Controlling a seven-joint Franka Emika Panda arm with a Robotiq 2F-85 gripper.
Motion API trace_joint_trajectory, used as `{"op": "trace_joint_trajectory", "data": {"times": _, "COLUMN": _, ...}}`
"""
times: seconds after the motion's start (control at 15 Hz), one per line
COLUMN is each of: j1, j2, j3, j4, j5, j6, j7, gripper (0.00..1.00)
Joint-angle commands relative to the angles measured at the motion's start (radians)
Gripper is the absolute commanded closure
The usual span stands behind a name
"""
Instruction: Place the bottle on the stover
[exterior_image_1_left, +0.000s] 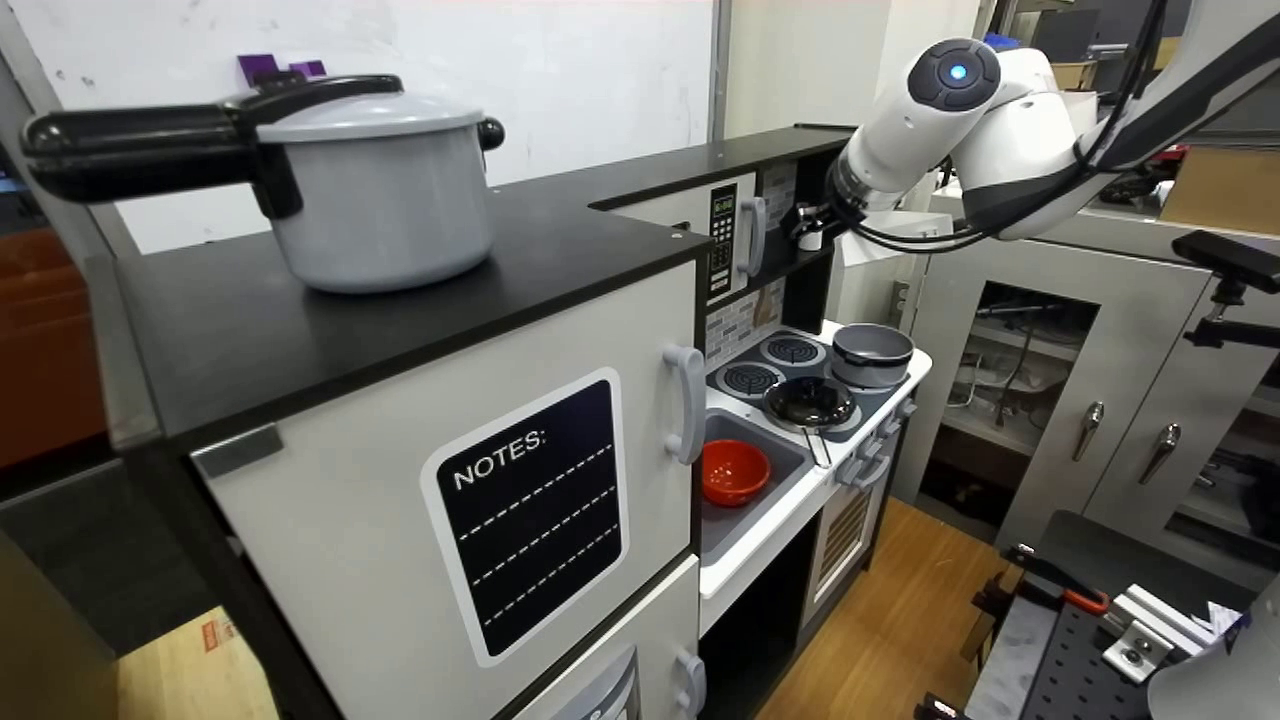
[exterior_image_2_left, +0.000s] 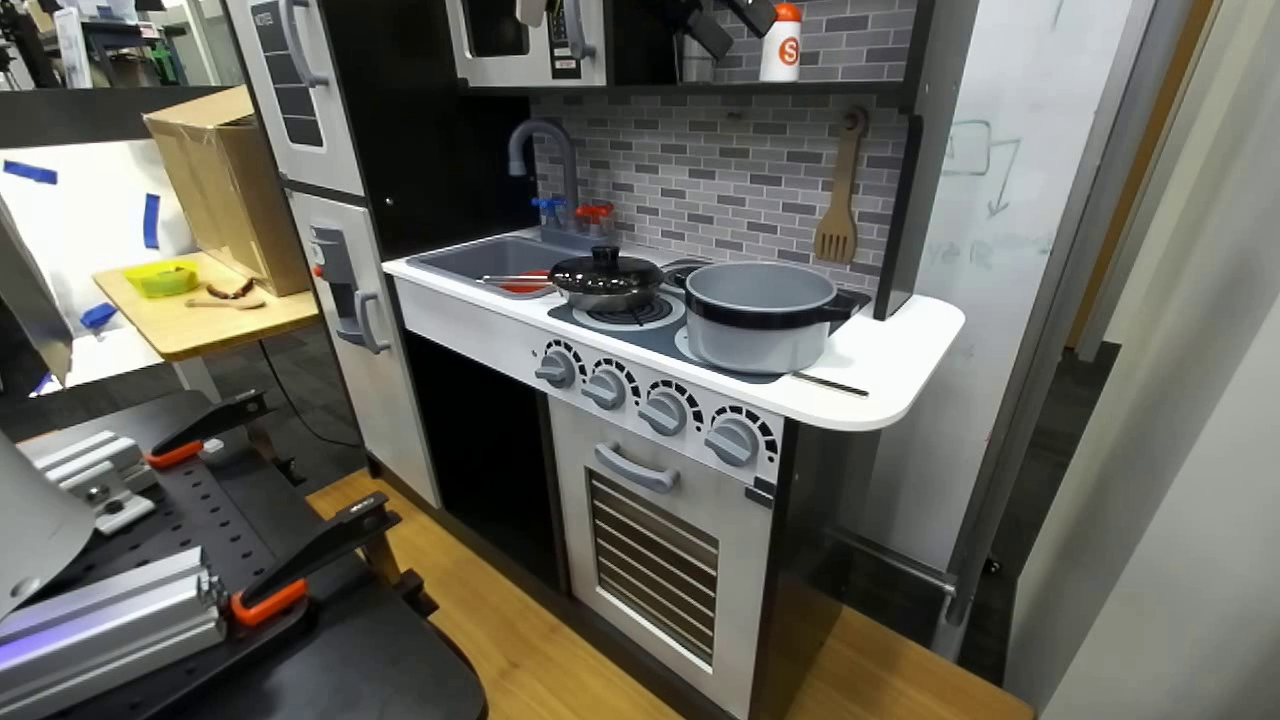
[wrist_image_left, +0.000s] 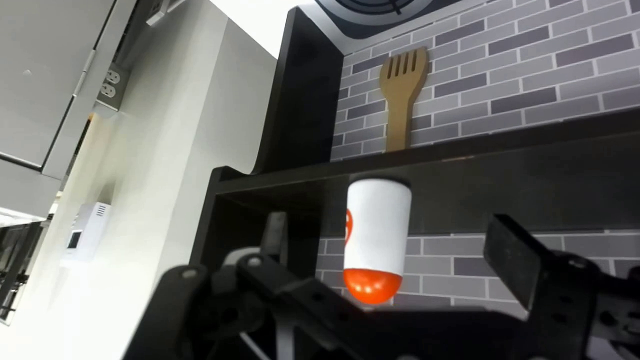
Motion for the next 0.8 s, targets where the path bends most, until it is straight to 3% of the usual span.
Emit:
{"op": "trace_joint_trajectory", "data": {"times": 0.0, "j1": -0.009, "j2": 0.028, "j3": -0.004, "j4": 0.030, "j5": -0.056, "j6": 0.006, "j7": 0.033, "gripper": 0.00}}
{"op": "trace_joint_trajectory", "data": {"times": 0.33, "j1": -0.011, "j2": 0.052, "j3": -0.019, "j4": 0.036, "j5": -0.069, "j6": 0.012, "j7": 0.032, "gripper": 0.02}}
{"op": "trace_joint_trajectory", "data": {"times": 0.4, "j1": -0.011, "j2": 0.058, "j3": -0.023, "j4": 0.041, "j5": -0.072, "j6": 0.012, "j7": 0.032, "gripper": 0.13}}
{"op": "trace_joint_trajectory", "data": {"times": 0.53, "j1": -0.011, "j2": 0.069, "j3": -0.030, "j4": 0.054, "j5": -0.078, "j6": 0.014, "j7": 0.031, "gripper": 0.25}}
{"op": "trace_joint_trajectory", "data": {"times": 0.73, "j1": -0.009, "j2": 0.082, "j3": -0.038, "j4": 0.075, "j5": -0.087, "j6": 0.018, "j7": 0.031, "gripper": 0.30}}
